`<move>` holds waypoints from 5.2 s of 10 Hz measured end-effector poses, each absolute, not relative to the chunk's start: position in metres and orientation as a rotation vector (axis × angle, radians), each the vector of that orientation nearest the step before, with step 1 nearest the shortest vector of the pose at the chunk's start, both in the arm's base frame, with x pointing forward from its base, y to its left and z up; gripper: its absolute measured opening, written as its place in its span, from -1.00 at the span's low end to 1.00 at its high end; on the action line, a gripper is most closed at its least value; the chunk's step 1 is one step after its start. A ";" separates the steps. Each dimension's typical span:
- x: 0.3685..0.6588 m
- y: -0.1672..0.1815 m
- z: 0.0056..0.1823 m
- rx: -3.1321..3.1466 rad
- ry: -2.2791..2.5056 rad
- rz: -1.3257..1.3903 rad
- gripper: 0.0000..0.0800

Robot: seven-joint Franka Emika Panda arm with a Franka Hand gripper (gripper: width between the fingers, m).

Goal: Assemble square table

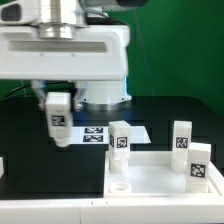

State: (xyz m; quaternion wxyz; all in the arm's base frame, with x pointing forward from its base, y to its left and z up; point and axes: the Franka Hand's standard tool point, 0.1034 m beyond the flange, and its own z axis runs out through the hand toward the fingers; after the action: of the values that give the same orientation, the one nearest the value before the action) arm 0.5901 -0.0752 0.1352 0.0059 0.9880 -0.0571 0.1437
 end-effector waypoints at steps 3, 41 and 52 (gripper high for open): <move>0.609 -0.040 0.150 2.982 -0.232 0.788 -0.29; 0.628 -0.007 0.085 3.083 -0.313 0.584 0.62; 0.636 -0.006 0.075 3.221 -0.499 0.025 0.28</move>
Offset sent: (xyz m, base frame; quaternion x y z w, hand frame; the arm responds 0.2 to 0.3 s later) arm 0.0000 0.0000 0.0000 0.0000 0.1938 0.0000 0.9810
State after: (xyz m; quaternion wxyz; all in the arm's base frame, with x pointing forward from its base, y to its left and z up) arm 0.6356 -0.0060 0.0750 -0.0587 0.9865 -0.1527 0.0076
